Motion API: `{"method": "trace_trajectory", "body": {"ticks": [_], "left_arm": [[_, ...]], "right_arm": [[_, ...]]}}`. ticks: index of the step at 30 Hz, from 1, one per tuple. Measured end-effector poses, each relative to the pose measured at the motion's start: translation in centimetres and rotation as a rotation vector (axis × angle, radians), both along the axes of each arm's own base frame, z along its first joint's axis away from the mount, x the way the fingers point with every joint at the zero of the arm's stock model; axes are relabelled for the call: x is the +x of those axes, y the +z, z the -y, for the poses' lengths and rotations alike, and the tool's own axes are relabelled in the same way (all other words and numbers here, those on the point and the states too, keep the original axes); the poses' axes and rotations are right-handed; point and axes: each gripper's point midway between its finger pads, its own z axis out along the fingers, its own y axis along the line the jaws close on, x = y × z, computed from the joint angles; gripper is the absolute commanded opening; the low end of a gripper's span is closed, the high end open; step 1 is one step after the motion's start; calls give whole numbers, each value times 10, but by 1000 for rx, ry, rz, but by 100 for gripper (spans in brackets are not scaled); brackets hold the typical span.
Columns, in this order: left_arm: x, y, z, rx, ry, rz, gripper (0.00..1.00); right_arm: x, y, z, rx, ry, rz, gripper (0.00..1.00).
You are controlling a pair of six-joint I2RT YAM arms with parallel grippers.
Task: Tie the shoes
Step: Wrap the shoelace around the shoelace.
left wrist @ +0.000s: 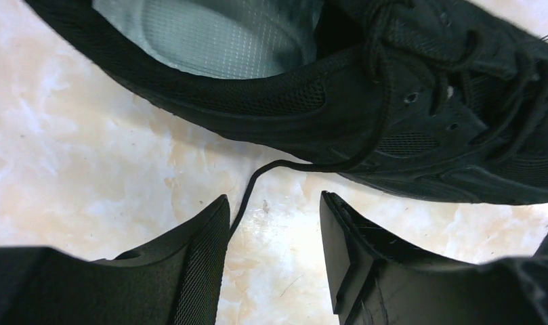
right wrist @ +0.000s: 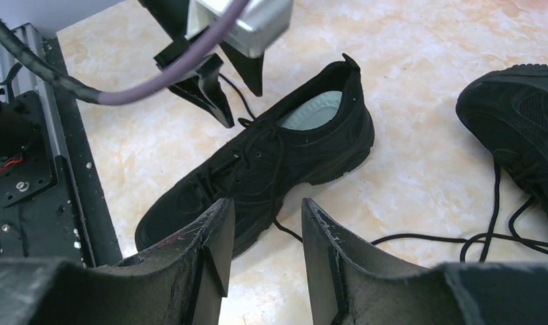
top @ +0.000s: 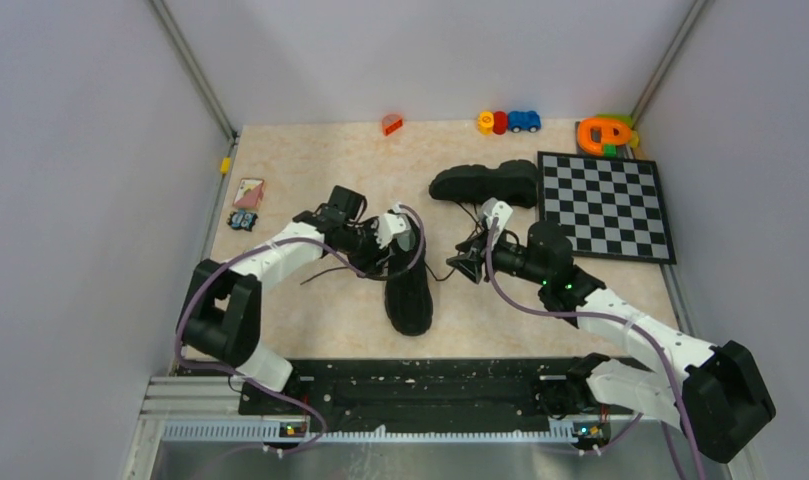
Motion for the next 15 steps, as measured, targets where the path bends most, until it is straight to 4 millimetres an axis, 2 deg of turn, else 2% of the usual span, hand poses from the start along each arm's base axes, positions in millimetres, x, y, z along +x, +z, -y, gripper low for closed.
{"method": "trace_trajectory", "body": {"ticks": [7, 11, 13, 15], "left_arm": [[-1, -19, -7, 115, -81, -24, 56], [1, -34, -10, 164, -100, -42, 51], [3, -44, -13, 202, -103, -58, 41], [5, -55, -15, 243, -113, -67, 20]], "right_arm": [[-3, 1, -2, 11, 18, -7, 43], [-4, 2, -3, 14, 23, -9, 43], [-4, 2, -3, 14, 23, -8, 43], [-4, 3, -3, 16, 24, -8, 43]]}}
